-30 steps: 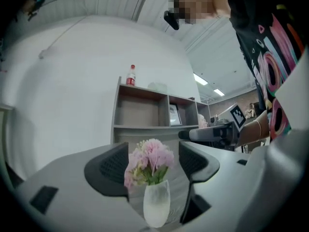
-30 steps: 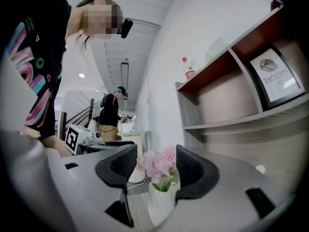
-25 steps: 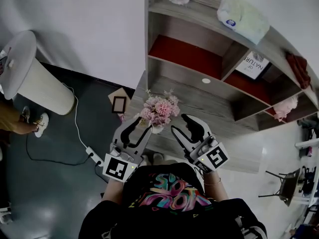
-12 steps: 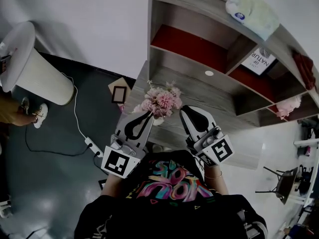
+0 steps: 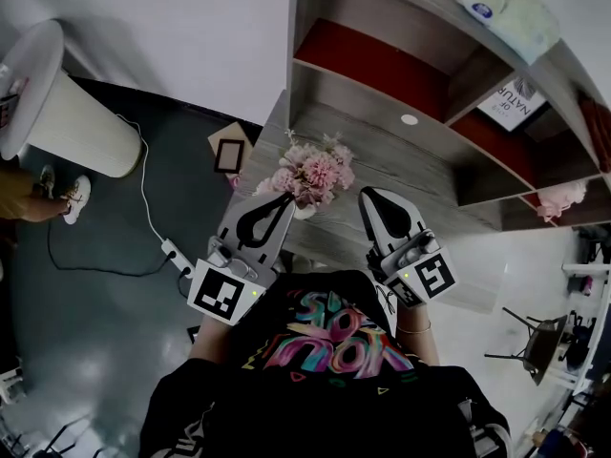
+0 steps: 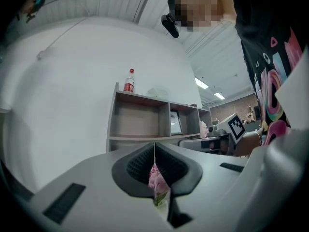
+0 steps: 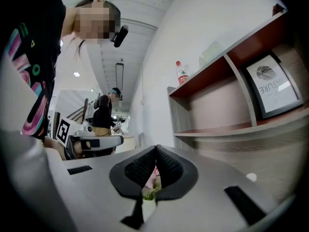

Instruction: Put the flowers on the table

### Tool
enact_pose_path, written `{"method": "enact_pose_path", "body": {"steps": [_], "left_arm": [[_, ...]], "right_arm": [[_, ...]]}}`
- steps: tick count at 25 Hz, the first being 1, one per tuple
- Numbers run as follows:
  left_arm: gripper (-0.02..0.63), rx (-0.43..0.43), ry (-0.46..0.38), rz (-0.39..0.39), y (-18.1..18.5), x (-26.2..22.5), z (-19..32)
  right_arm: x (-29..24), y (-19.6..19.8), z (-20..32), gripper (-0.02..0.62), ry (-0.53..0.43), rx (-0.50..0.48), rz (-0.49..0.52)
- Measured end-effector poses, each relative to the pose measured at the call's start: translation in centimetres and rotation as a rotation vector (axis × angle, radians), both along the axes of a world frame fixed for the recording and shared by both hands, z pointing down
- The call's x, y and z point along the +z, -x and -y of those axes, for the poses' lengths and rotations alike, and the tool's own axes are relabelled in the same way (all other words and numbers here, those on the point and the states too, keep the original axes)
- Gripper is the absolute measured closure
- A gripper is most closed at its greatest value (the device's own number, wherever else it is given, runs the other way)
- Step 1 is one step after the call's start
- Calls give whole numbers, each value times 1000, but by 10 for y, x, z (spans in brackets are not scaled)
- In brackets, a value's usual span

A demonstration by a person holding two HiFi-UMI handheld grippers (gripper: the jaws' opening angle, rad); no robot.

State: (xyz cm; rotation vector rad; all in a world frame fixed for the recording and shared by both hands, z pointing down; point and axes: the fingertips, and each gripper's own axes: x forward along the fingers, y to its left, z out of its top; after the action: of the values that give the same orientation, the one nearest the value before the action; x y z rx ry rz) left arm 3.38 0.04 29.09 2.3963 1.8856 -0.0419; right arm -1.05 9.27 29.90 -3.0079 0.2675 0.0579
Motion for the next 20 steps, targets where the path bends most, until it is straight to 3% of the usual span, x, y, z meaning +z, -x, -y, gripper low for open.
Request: {"method": "enact_pose_path", "body": {"steps": [20], "left_arm": [[578,11,-24,14,5,8,-1]], "right_arm": [[-3,10,1,578,6,32,-6]]}}
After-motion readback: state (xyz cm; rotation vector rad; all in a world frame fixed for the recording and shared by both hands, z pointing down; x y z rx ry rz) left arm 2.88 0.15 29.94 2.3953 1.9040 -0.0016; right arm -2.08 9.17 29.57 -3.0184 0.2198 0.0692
